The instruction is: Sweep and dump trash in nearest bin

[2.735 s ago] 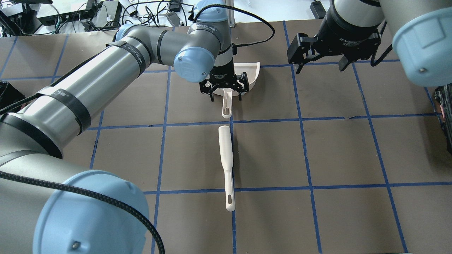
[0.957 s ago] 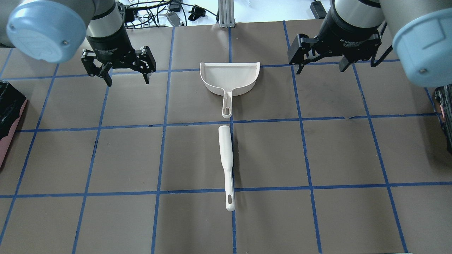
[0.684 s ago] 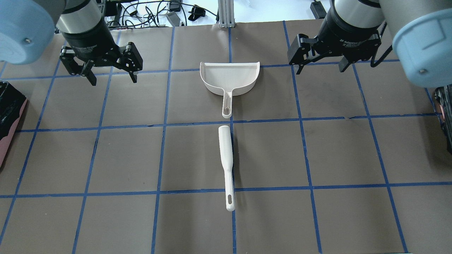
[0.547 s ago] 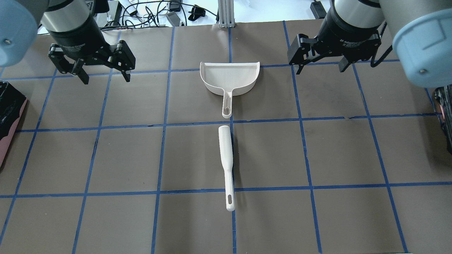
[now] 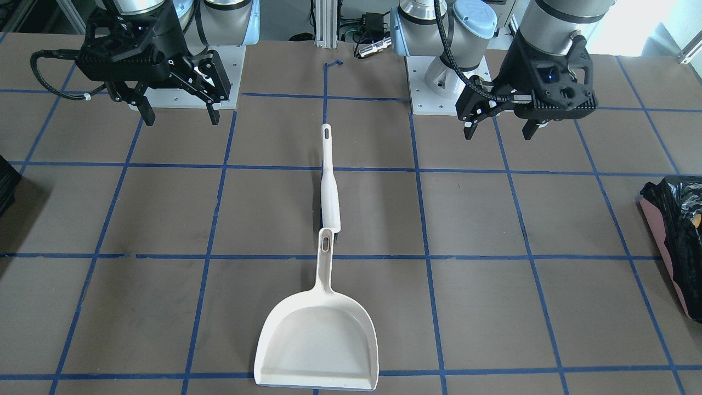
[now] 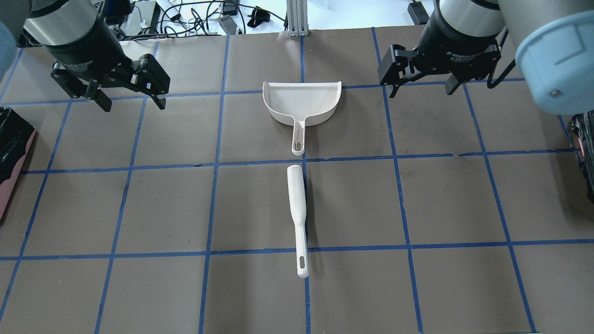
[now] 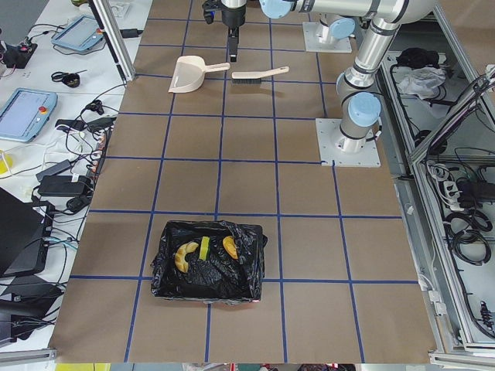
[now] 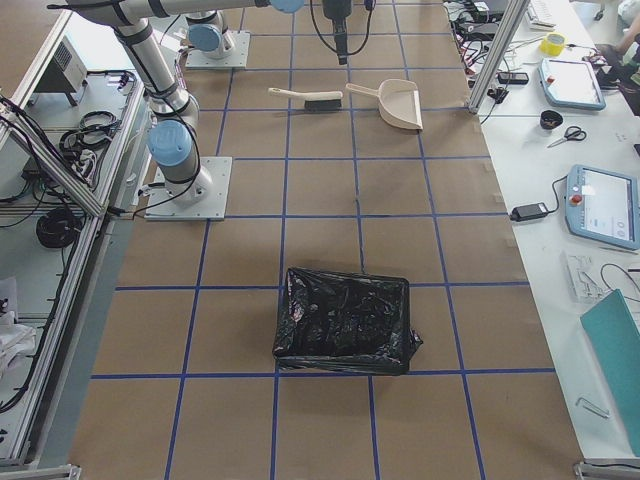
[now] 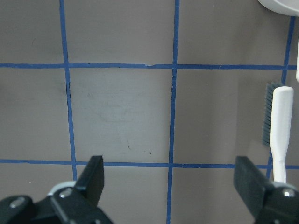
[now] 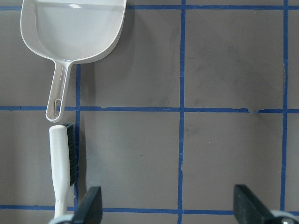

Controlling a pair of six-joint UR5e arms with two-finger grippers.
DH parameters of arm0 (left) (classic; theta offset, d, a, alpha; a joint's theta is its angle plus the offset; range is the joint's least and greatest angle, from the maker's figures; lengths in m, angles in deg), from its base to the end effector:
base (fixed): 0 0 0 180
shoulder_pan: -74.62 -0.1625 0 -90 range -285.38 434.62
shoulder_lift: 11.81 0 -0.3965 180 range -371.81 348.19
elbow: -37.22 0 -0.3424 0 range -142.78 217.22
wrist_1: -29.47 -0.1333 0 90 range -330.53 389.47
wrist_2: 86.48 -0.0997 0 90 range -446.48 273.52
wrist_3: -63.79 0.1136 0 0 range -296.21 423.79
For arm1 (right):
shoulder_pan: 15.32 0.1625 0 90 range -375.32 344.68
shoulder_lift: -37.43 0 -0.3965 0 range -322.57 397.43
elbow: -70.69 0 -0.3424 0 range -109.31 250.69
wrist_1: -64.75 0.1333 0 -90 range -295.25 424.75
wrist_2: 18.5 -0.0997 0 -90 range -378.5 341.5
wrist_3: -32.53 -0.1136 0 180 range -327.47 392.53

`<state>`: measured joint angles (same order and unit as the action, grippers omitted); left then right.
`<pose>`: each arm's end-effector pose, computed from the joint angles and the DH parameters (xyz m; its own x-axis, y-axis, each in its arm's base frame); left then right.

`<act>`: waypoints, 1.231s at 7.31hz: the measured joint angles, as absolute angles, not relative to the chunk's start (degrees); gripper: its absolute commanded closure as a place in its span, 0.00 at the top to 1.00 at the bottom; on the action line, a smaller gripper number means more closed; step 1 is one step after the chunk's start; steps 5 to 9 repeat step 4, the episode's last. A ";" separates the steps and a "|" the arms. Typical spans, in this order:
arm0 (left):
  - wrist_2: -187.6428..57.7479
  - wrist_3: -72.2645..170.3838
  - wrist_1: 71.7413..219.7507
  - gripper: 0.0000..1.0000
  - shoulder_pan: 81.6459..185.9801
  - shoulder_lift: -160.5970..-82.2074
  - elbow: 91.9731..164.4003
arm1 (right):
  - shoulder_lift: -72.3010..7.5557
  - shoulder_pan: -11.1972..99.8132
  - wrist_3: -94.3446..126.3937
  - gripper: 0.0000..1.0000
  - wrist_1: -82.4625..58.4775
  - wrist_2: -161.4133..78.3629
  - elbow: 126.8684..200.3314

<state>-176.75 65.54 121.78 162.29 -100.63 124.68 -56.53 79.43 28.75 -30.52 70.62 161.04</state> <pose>-0.1149 -0.4410 0.4700 -0.9999 -0.0102 -0.0055 -0.0101 0.9996 -0.0245 0.1702 -0.4177 0.4828 -0.9995 -0.0201 -0.0253 -0.0160 0.9881 -0.1530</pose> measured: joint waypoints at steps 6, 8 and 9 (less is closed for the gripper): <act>-174.11 66.15 121.74 1.00 162.15 -100.62 124.87 | -56.48 79.42 28.75 1.00 -30.52 70.62 161.04; -174.11 66.15 121.74 1.00 162.15 -100.62 124.87 | -56.48 79.42 28.75 1.00 -30.52 70.62 161.04; -174.11 66.15 121.74 1.00 162.15 -100.62 124.87 | -56.48 79.42 28.75 1.00 -30.52 70.62 161.04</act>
